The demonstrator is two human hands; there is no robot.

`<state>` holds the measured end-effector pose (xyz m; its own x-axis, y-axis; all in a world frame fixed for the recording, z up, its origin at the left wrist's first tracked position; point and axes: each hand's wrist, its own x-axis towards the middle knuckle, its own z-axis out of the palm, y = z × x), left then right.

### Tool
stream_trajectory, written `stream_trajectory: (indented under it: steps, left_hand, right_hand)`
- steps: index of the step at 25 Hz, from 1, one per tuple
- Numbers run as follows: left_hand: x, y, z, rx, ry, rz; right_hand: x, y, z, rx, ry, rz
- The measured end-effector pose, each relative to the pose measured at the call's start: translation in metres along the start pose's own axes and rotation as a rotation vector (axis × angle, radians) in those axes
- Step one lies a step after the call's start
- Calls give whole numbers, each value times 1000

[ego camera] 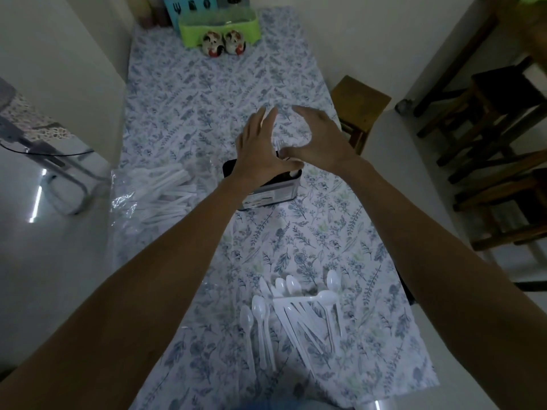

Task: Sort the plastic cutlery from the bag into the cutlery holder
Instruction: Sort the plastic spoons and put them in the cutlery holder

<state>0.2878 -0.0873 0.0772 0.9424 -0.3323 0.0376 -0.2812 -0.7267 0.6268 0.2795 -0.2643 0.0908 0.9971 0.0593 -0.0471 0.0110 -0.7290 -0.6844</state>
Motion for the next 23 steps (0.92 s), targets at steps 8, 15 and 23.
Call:
stream_trajectory:
  steps: [8,15,23]
  left_hand:
    - [-177,-6,55,-399,263,-40]
    - [-309,-7,117,-533,11,-248]
    - [-328,-6,119,-543,-160,-360]
  right_hand:
    - [-231,73,93,-27,127,577]
    - [-341,90,143,-41,77,643]
    - [-346,66,137,-14,177,648]
